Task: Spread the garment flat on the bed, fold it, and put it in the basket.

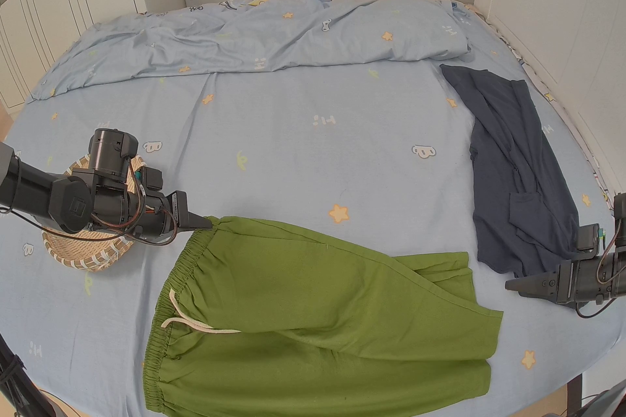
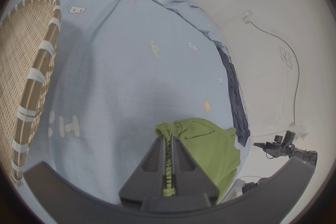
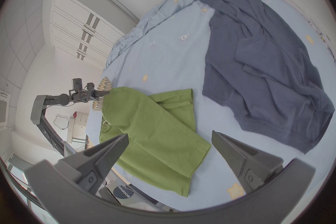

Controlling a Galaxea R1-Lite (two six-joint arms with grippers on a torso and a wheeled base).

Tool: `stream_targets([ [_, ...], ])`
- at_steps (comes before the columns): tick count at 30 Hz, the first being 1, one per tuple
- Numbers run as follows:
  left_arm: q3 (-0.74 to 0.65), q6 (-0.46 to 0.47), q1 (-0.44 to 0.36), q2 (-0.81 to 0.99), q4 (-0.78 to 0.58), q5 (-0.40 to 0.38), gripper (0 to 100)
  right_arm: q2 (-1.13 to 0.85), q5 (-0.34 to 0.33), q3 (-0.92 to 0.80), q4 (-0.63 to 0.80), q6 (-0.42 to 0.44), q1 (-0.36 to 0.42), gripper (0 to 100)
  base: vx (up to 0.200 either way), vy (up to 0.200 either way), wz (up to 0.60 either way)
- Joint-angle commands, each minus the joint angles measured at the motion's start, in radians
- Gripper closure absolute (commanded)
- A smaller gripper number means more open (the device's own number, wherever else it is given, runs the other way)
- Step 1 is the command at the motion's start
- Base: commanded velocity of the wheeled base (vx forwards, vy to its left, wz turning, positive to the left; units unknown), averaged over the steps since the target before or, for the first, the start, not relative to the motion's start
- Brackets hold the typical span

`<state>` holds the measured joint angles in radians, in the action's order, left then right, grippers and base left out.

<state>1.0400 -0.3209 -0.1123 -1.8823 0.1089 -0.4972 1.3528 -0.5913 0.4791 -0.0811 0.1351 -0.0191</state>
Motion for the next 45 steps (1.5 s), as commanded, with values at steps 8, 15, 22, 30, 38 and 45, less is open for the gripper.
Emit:
stream_targets([
  [8, -0.006, 0.000, 0.003, 0.023, 0.006, 0.000, 100, 0.221, -0.002, -0.076, -0.071, -0.040, 0.005, 0, 0.000, 0.000, 0.00],
  [15, -0.005, 0.000, 0.003, 0.029, 0.006, 0.000, 100, 0.241, -0.002, -0.123, -0.141, -0.038, 0.007, 0, 0.000, 0.000, 0.00],
  [22, -0.005, 0.000, 0.003, 0.031, 0.003, 0.002, 100, 0.295, -0.002, -0.126, -0.157, -0.038, 0.019, 0, 0.000, 0.000, 0.00],
  [30, -0.005, 0.000, 0.003, 0.028, 0.005, 0.002, 100, 0.367, -0.007, -0.123, -0.244, -0.034, 0.030, 0, 0.000, 0.000, 0.00],
  [38, -0.003, 0.000, 0.005, 0.028, 0.003, 0.002, 100, 0.428, -0.007, -0.131, -0.332, -0.029, 0.039, 0, 0.000, 0.000, 0.00],
  [45, 0.000, -0.001, 0.005, 0.023, 0.002, 0.002, 100, 0.428, -0.009, -0.134, -0.353, -0.026, 0.030, 100, 0.000, 0.000, 0.00],
])
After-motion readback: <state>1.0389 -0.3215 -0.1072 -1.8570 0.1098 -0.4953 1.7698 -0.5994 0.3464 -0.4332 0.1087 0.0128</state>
